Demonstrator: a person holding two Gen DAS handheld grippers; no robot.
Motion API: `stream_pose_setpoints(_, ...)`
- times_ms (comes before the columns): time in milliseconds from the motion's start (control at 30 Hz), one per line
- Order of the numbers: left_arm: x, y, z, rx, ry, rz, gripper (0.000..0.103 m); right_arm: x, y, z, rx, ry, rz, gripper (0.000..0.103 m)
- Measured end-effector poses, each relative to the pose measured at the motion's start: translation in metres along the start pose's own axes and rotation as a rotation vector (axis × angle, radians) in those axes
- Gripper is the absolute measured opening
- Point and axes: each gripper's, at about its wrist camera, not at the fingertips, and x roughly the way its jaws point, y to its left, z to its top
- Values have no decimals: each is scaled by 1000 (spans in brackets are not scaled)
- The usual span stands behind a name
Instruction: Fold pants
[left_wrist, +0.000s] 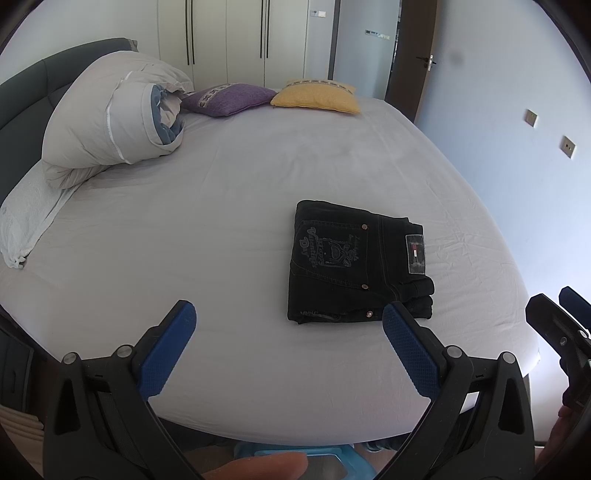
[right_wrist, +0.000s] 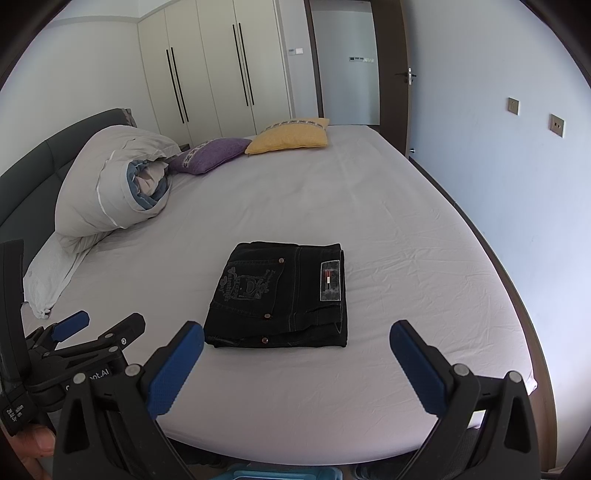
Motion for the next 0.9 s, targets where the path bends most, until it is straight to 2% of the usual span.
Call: stream_pose_setpoints(900,2,0,0,4,3,-5,103,-1,0,-5,-3,6,6,103)
